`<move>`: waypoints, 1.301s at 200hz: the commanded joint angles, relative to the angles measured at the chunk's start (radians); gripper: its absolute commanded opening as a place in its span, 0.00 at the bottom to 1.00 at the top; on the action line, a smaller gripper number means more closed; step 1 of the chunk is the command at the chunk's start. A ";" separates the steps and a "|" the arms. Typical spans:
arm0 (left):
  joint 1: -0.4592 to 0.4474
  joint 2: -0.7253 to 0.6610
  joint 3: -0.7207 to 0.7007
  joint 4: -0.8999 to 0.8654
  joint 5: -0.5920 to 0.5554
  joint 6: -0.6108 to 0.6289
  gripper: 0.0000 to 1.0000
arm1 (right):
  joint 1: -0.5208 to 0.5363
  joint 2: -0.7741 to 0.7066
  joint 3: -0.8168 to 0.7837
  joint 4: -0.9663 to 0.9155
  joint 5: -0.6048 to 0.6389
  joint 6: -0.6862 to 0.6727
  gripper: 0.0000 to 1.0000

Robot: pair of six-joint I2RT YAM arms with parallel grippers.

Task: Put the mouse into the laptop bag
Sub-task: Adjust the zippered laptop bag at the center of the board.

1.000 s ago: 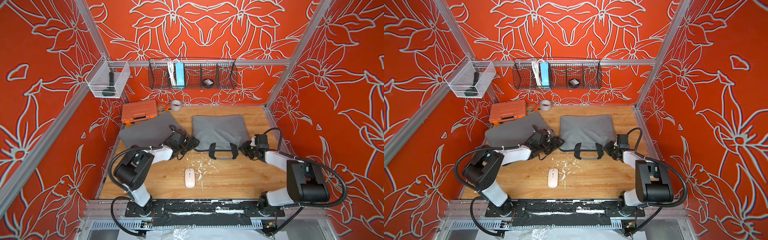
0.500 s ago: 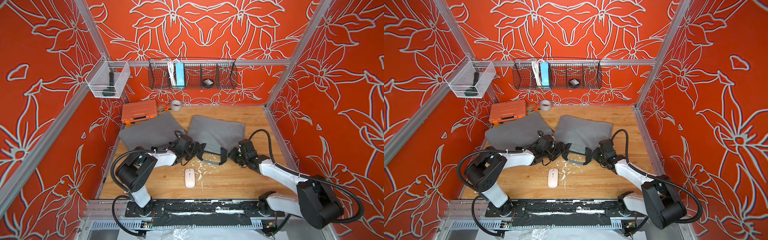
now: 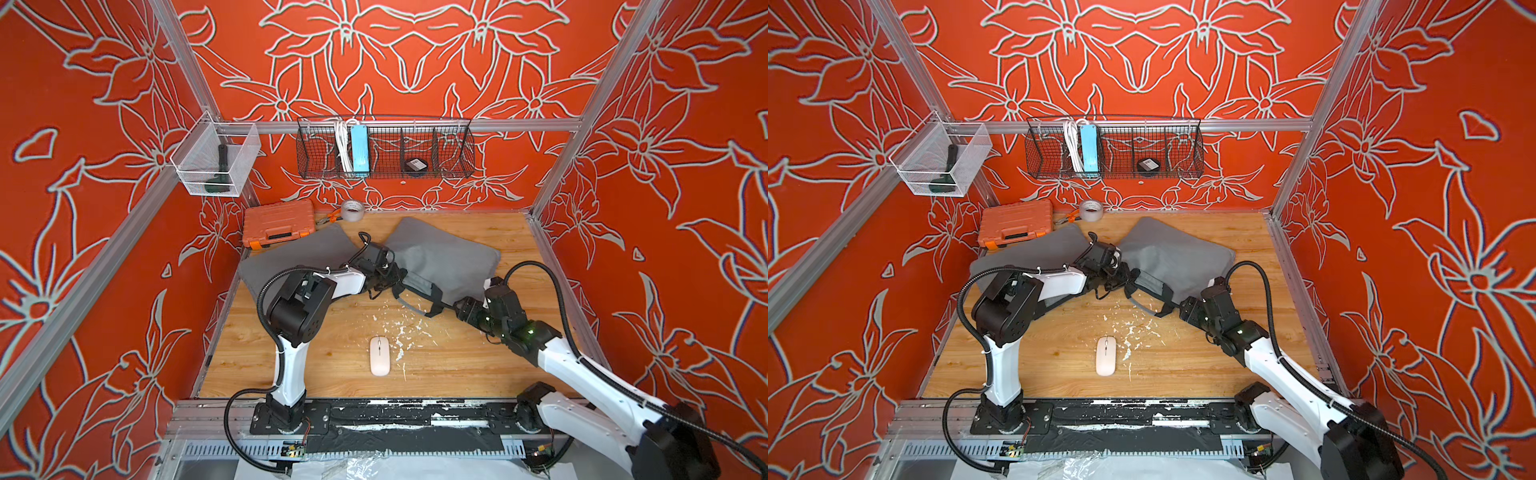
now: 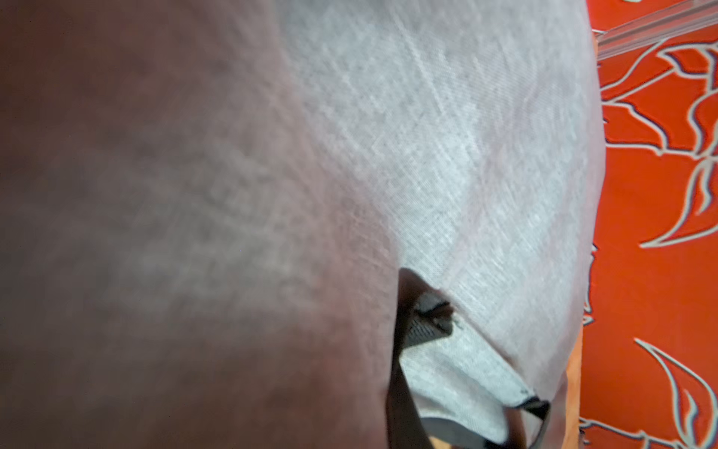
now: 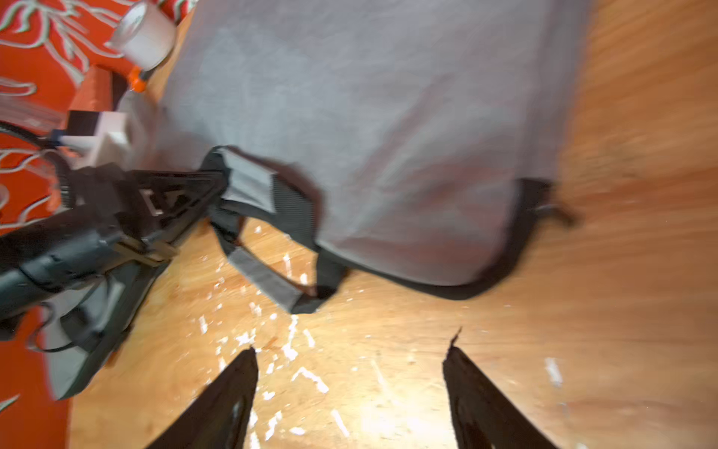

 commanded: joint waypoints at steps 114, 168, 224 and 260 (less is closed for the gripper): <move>-0.094 -0.449 -0.411 0.294 -0.129 -0.109 0.88 | -0.241 0.404 0.037 0.204 -0.163 -0.260 0.73; -0.109 -0.357 -0.375 0.322 -0.016 -0.128 0.88 | -0.222 0.487 0.068 0.210 -0.162 -0.280 0.50; -0.109 -0.263 -0.309 0.277 -0.008 -0.101 0.86 | -0.115 0.497 0.071 0.179 -0.096 -0.207 0.29; -0.110 -0.225 -0.296 0.278 0.020 -0.116 0.86 | -0.066 0.488 0.075 0.149 -0.064 -0.173 0.15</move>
